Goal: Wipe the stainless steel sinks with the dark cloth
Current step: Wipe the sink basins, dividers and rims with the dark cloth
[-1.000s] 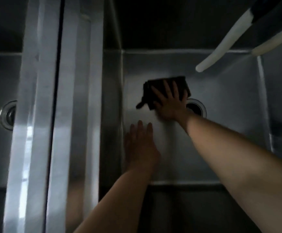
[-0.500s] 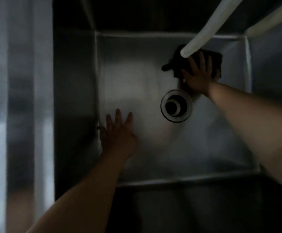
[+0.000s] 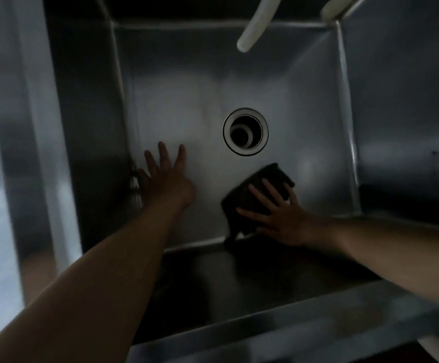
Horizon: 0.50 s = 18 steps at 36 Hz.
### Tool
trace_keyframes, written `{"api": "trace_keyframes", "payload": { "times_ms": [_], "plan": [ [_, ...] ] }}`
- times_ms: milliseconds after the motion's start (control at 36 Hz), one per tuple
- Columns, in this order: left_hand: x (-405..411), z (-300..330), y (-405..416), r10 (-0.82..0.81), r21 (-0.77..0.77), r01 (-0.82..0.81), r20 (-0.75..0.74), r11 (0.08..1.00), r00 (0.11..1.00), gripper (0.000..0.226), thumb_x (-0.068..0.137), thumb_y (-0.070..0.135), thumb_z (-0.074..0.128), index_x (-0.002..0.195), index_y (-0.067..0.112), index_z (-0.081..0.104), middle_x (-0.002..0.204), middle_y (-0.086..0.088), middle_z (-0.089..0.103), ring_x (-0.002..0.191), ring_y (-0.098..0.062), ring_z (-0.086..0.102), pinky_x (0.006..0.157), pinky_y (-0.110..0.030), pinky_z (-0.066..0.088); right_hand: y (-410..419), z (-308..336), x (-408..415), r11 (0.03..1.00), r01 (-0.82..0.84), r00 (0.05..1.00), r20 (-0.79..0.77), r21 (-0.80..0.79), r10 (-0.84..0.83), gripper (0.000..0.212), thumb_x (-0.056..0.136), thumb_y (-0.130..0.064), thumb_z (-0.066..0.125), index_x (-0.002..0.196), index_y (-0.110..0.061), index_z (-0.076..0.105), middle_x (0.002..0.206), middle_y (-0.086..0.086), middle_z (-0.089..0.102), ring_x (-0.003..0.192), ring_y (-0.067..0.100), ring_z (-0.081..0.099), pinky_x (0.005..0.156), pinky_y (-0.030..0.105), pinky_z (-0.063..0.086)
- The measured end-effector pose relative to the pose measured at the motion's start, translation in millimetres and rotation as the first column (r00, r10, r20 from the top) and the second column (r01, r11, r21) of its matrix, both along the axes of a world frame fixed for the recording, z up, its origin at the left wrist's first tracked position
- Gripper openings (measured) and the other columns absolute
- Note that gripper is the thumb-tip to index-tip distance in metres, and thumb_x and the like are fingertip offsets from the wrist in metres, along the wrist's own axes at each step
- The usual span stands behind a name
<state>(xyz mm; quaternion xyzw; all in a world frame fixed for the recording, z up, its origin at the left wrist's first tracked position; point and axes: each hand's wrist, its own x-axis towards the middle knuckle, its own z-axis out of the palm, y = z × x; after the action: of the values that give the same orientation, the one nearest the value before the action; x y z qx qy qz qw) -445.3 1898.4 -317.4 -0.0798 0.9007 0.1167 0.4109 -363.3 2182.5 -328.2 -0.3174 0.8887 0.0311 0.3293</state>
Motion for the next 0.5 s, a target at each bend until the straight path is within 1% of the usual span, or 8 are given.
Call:
{"api": "trace_keyframes", "payload": {
  "times_ms": [56,111,194,250,306,361,417,500],
  "plan": [
    [0,-2,1,-0.014,-0.024,0.014,0.003,1.0,1.0,0.096,0.089,0.024,0.051,0.152,0.045,-0.018,0.159,-0.001,-0.036,0.147,-0.035,-0.028,0.117,-0.06,-0.008,9,-5,-6,0.948,-0.314,0.949,-0.027,-0.05,0.313,0.055,0.096,-0.055,0.03,0.15,-0.055,0.015,0.165,0.004,0.011,0.149,0.04,0.008,0.104,0.075,0.021],
    [0,-4,1,-0.013,-0.032,0.014,0.006,0.999,1.0,0.098,0.088,0.025,0.053,0.151,0.046,-0.019,0.159,0.0,-0.036,0.147,-0.036,-0.028,0.117,-0.061,-0.007,10,-11,-21,0.854,-0.514,0.858,-0.053,-0.083,0.511,0.055,0.094,-0.052,0.034,0.147,-0.056,0.02,0.164,-0.001,0.012,0.149,0.036,0.011,0.107,0.072,0.015],
    [-5,-7,0,-0.017,-0.028,0.018,0.025,0.999,1.0,0.099,0.09,0.027,0.056,0.151,0.047,-0.019,0.158,0.0,-0.037,0.147,-0.035,-0.028,0.118,-0.061,-0.006,23,-10,-45,0.793,-0.606,0.795,-0.087,-0.066,0.6,0.055,0.092,-0.054,0.032,0.146,-0.057,0.023,0.163,-0.005,0.016,0.15,0.031,0.009,0.11,0.068,0.016],
    [-4,-8,0,-0.01,-0.027,0.011,0.021,1.0,1.0,0.097,0.091,0.026,0.054,0.151,0.047,-0.019,0.159,0.0,-0.036,0.147,-0.035,-0.028,0.118,-0.062,-0.006,40,-9,-45,0.817,-0.577,0.814,-0.095,-0.021,0.573,0.055,0.094,-0.057,0.032,0.148,-0.056,0.021,0.164,-0.004,0.017,0.15,0.033,0.012,0.111,0.067,0.018],
    [-1,-7,2,-0.012,-0.044,0.012,-0.004,0.999,1.0,0.093,0.092,0.025,0.05,0.151,0.047,-0.018,0.159,-0.001,-0.035,0.148,-0.036,-0.026,0.118,-0.062,-0.005,57,-7,-32,0.911,-0.412,0.906,-0.098,0.018,0.412,0.054,0.096,-0.058,0.029,0.149,-0.056,0.018,0.164,-0.002,0.017,0.15,0.034,0.016,0.111,0.067,0.022],
    [0,-7,5,-0.021,-0.048,0.02,-0.025,0.999,0.999,0.088,0.094,0.025,0.045,0.151,0.046,-0.018,0.16,-0.002,-0.034,0.148,-0.037,-0.026,0.118,-0.063,-0.004,67,0,-14,0.997,-0.052,0.997,-0.051,0.049,0.055,0.05,0.1,-0.06,0.016,0.149,-0.057,0.01,0.164,-0.001,0.014,0.15,0.033,0.013,0.109,0.066,0.025],
    [1,-7,6,-0.015,-0.028,0.014,-0.042,1.0,0.999,0.081,0.097,0.03,0.041,0.152,0.045,-0.016,0.16,-0.003,-0.033,0.148,-0.037,-0.026,0.119,-0.063,-0.004,70,3,-11,0.946,0.311,0.95,-0.06,0.095,-0.307,0.051,0.094,-0.069,0.003,0.143,-0.065,-0.01,0.165,-0.005,-0.005,0.151,0.027,-0.004,0.112,0.065,0.019],
    [4,-6,3,-0.027,-0.006,0.026,-0.073,1.0,0.997,0.081,0.097,0.044,0.043,0.154,0.044,-0.014,0.161,-0.004,-0.032,0.148,-0.039,-0.024,0.118,-0.063,-0.003,61,0,-48,0.765,0.626,0.776,-0.027,0.148,-0.63,0.052,0.093,-0.07,0.016,0.131,-0.073,-0.019,0.16,-0.011,-0.028,0.148,0.022,-0.024,0.117,0.061,0.001]
  ]
}}
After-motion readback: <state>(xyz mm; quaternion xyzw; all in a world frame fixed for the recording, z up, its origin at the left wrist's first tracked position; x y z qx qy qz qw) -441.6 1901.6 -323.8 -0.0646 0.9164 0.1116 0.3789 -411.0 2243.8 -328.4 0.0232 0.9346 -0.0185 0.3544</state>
